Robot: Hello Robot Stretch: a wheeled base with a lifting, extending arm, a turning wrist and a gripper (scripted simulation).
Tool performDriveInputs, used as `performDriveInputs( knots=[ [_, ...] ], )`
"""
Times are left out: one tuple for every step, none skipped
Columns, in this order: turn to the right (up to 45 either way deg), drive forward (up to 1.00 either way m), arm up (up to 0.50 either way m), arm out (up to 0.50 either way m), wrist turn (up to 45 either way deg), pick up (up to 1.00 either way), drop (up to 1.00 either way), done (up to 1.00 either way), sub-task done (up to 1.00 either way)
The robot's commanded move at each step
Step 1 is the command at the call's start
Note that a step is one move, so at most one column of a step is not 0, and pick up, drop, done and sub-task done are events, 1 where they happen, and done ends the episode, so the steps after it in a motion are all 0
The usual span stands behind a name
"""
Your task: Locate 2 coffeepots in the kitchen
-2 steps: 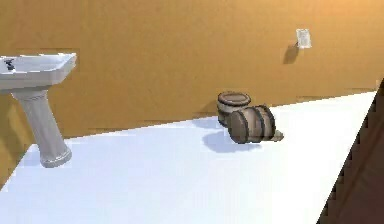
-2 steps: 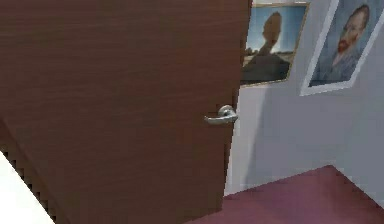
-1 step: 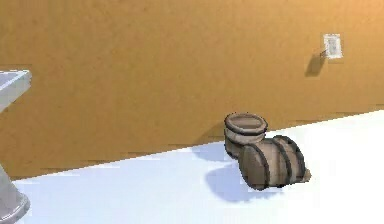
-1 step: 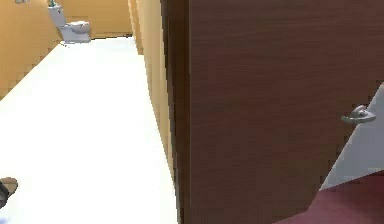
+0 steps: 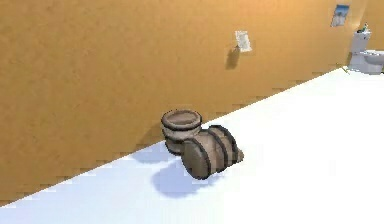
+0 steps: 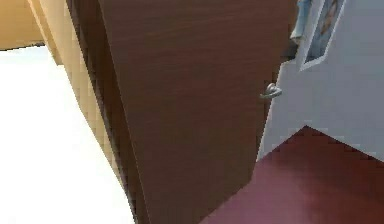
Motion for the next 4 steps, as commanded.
performDriveInputs(
  knots=[
    [3.0,0.00,0.00,0.00,0.0,0.00,0.00,0.00,0.00],
    [0.0,0.50,0.00,0.00,0.0,0.00,0.00,0.00,0.00],
    [45.0,0.00,0.00,0.00,0.0,0.00,0.00,0.00,0.00],
    [9.0,0.00,0.00,0.00,0.0,0.00,0.00,0.00,0.00]
  ],
)
